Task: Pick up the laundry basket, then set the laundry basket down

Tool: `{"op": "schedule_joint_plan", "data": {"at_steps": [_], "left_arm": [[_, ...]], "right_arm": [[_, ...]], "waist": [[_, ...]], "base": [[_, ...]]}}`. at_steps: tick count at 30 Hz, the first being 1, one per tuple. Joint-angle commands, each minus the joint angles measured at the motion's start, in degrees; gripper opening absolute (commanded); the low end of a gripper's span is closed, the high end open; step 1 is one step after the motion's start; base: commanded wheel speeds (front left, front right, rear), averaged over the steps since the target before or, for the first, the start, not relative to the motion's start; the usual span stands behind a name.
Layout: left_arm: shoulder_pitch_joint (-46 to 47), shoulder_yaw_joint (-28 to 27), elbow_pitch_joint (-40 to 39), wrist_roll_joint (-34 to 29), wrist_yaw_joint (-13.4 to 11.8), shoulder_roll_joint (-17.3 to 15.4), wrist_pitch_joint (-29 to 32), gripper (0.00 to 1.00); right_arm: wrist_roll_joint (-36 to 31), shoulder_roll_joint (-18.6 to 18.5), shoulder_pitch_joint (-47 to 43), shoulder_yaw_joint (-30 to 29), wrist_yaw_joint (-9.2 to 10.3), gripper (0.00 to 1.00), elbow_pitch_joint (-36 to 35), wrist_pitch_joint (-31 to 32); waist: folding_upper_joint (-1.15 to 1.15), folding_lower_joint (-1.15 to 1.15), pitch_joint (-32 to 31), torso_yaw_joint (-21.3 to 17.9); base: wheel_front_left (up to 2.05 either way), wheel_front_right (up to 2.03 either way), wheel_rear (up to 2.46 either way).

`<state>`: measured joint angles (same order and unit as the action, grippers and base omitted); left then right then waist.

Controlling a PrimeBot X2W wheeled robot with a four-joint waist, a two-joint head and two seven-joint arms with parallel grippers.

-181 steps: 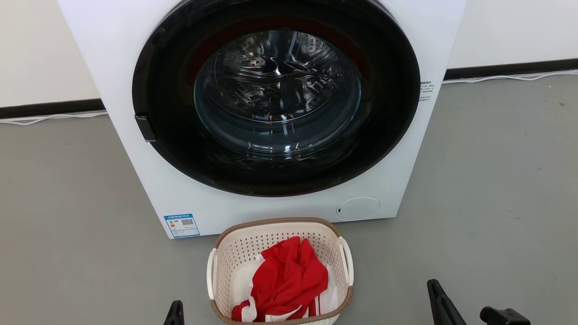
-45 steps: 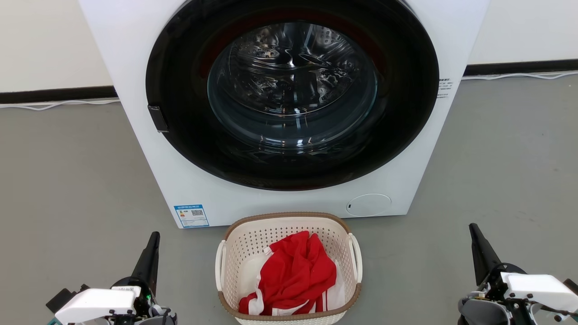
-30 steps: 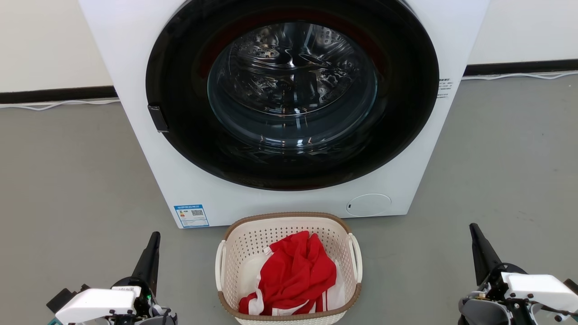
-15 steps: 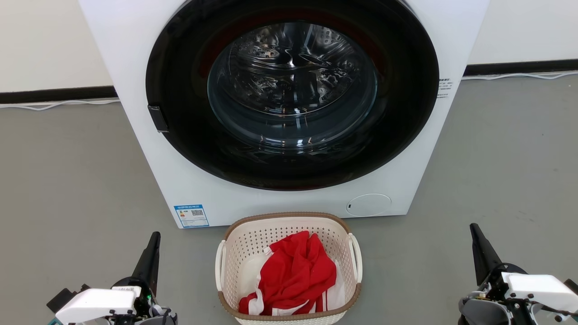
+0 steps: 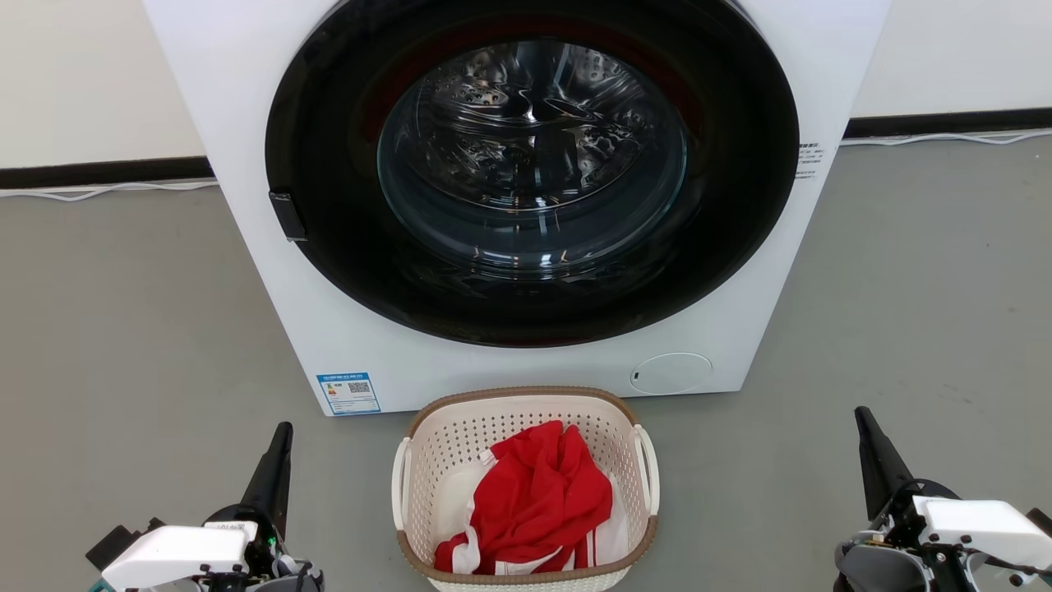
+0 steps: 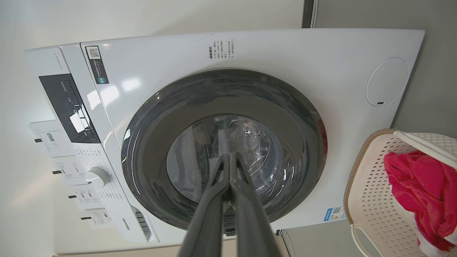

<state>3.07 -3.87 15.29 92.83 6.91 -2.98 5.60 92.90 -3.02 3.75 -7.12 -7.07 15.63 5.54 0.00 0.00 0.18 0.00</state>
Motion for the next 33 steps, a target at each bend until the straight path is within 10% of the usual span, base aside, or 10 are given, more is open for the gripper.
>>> {"op": "schedule_joint_plan", "data": {"at_steps": [1, 33], "left_arm": [[3.1, -2.0, -1.3, -0.1, 0.6, -0.4, 0.3, 0.0], [3.1, -2.2, -1.3, -0.3, 0.6, -0.2, 0.6, 0.0]], "right_arm": [[-0.2, -0.3, 2.4, 1.2, -0.42, 0.0, -1.6, 0.5], [-0.4, -0.1, 2.4, 0.9, -0.42, 0.0, -1.6, 0.7]], "waist": [[0.0, 0.0, 0.0, 0.0], [0.0, 0.0, 0.0, 0.0]], "base": [[0.0, 0.0, 0.0], [0.0, 0.0, 0.0]]}}
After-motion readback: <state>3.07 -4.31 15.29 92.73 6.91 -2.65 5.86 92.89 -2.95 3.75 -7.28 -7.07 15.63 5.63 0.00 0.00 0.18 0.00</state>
